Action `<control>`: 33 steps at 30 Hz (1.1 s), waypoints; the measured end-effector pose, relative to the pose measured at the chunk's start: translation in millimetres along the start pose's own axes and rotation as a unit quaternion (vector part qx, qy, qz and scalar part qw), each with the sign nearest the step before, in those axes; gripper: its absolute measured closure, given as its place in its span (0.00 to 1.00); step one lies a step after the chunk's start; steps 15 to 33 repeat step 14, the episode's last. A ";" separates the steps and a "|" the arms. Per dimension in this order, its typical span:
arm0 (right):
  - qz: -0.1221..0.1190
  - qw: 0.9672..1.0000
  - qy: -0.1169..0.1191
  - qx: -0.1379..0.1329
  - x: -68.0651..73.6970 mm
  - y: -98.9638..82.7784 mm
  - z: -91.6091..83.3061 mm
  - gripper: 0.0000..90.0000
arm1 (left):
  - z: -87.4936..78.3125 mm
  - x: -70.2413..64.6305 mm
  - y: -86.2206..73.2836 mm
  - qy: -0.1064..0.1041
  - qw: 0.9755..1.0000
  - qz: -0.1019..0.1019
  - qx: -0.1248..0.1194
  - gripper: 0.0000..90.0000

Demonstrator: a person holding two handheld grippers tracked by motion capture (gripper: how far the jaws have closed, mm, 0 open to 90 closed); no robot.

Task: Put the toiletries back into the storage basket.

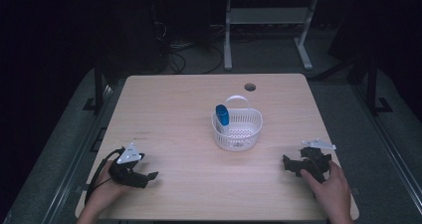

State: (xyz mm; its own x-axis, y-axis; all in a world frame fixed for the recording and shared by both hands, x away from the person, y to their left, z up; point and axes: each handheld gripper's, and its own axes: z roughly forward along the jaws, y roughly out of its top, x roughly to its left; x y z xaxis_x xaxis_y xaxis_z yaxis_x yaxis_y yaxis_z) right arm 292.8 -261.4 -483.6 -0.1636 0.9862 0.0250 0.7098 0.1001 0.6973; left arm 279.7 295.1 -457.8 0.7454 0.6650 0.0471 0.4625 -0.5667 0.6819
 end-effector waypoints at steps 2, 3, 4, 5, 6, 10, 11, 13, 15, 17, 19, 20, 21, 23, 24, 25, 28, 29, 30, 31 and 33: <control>0.000 1.000 0.000 0.000 0.0 0.0 0.0 0.00 | 0.2 -0.5 -2.8 0.000 1.000 -0.003 0.003 0.16; 0.000 1.000 0.000 0.000 0.0 0.0 0.0 0.00 | 0.9 -0.6 -4.5 0.001 1.000 -0.002 0.005 0.15; 0.000 1.000 0.000 0.000 0.0 0.0 0.0 0.00 | 1.3 -0.7 -5.3 0.002 1.000 -0.002 0.008 0.15; 0.000 1.000 0.000 0.000 0.0 0.0 0.0 0.00 | 2.2 -0.9 -6.4 0.003 1.000 0.001 0.012 0.15; 0.000 1.000 0.000 0.000 0.0 0.0 0.0 0.00 | 3.5 -1.4 -7.5 0.005 1.000 0.002 0.016 0.15; 0.000 1.000 0.000 0.000 0.0 0.0 0.0 0.00 | 4.0 -1.0 -9.6 -0.003 1.000 -0.009 0.010 0.15; 0.001 1.000 0.000 0.000 0.1 0.0 -0.1 0.00 | 4.0 -0.7 -9.9 -0.004 1.000 -0.012 0.010 0.15; 0.001 1.000 0.000 0.000 0.2 0.1 -0.1 0.00 | 4.3 0.6 -10.7 -0.008 1.000 -0.018 0.009 0.15; 0.001 1.000 0.000 0.000 0.2 0.1 -0.1 0.00 | 4.4 1.1 -11.2 -0.009 1.000 -0.020 0.008 0.15; 0.001 1.000 0.000 0.000 0.2 0.1 -0.1 0.00 | 4.4 1.1 -11.2 -0.009 1.000 -0.020 0.008 0.15; 0.001 1.000 0.000 0.000 0.2 0.1 -0.1 0.00 | 4.4 1.1 -11.2 -0.009 1.000 -0.020 0.008 0.15; 0.001 1.000 0.000 0.000 0.2 0.1 -0.1 0.00 | 4.4 1.1 -11.2 -0.009 1.000 -0.020 0.008 0.15; 0.001 1.000 0.000 0.000 0.2 0.1 -0.1 0.00 | 4.4 1.1 -11.2 -0.009 1.000 -0.020 0.008 0.15; 0.001 1.000 0.000 0.000 0.2 0.1 -0.1 0.00 | 4.4 1.1 -11.2 -0.009 1.000 -0.020 0.008 0.15; 0.001 1.000 0.000 0.000 0.2 0.1 -0.1 0.00 | 4.4 1.1 -11.2 -0.009 1.000 -0.020 0.008 0.15; 0.001 1.000 0.000 0.000 0.2 0.1 -0.1 0.00 | 4.4 1.1 -11.2 -0.009 1.000 -0.020 0.008 0.15; 0.001 1.000 0.000 0.000 0.2 0.1 -0.1 0.00 | 4.4 1.1 -11.2 -0.009 1.000 -0.020 0.008 0.15; 0.001 1.000 0.000 0.000 0.2 0.1 -0.1 0.00 | 4.4 1.1 -11.2 -0.009 1.000 -0.020 0.008 0.15; 0.001 1.000 0.000 0.000 0.2 0.1 -0.1 0.00 | 4.4 1.1 -11.2 -0.009 1.000 -0.020 0.008 0.15; 0.001 1.000 0.000 0.000 0.2 0.1 -0.1 0.00 | 4.4 1.1 -11.2 -0.009 1.000 -0.020 0.008 0.15; 0.001 1.000 0.000 0.000 0.2 0.1 -0.1 0.00 | 4.4 1.1 -11.2 -0.009 1.000 -0.020 0.008 0.15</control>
